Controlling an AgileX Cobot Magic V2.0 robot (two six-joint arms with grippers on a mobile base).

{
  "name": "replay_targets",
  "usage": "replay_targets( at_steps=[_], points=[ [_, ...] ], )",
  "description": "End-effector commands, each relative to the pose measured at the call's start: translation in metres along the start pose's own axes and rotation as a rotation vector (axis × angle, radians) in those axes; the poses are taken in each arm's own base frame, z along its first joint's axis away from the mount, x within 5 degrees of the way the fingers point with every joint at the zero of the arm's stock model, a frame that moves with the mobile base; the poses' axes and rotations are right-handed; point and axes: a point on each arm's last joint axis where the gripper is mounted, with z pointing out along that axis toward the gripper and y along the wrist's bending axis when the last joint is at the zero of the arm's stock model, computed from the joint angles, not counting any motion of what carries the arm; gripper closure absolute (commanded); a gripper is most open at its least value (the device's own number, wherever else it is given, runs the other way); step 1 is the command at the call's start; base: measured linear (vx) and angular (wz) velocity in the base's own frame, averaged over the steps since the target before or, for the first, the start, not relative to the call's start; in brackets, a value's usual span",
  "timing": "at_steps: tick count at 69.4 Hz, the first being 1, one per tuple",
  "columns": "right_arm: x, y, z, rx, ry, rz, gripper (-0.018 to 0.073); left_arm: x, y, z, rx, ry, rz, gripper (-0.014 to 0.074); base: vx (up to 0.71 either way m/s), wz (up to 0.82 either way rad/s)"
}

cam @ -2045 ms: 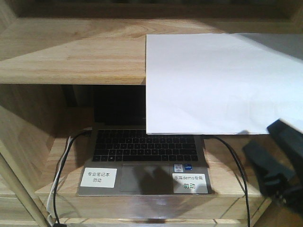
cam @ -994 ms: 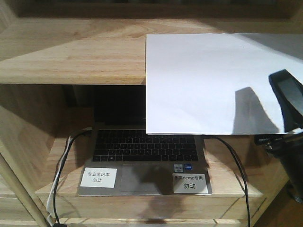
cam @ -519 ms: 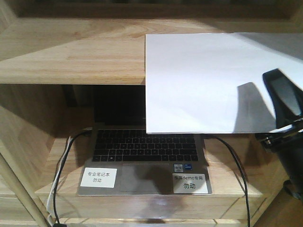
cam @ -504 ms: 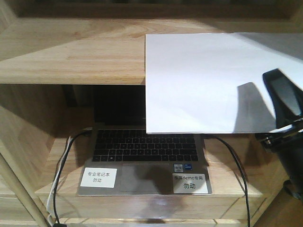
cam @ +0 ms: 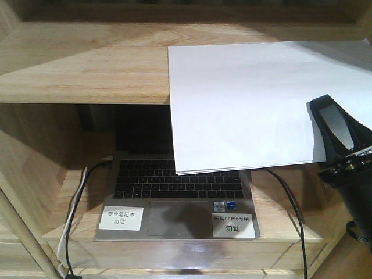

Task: Grab stapler and paper to desk for stapling
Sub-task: 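Lift the white paper sheet off the shelf with the right gripper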

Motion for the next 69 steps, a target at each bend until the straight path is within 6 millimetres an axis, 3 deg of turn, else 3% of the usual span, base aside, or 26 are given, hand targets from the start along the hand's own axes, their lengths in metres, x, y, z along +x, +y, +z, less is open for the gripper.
replay_targets(
  at_steps=[1,24,49,69],
  points=[
    [-0.009,0.026,0.003,-0.224,-0.083,0.007,0.0571,-0.016,-0.003,0.0,0.03,-0.115,0.002,0.0603,0.0,0.0],
    [-0.008,0.037,0.0,-0.294,-0.038,0.024,0.0569,-0.016,-0.003,0.0,0.03,-0.115,0.002,0.0603,0.0,0.0],
    [-0.01,0.073,0.014,-0.467,-0.01,-0.001,0.0569,-0.016,-0.003,0.0,0.03,-0.115,0.002,0.0603,0.0,0.0],
    [-0.018,0.074,0.016,-0.467,-0.05,-0.022,0.0569,-0.016,-0.003,0.0,0.03,-0.115,0.002,0.0603,0.0,0.0]
  ],
)
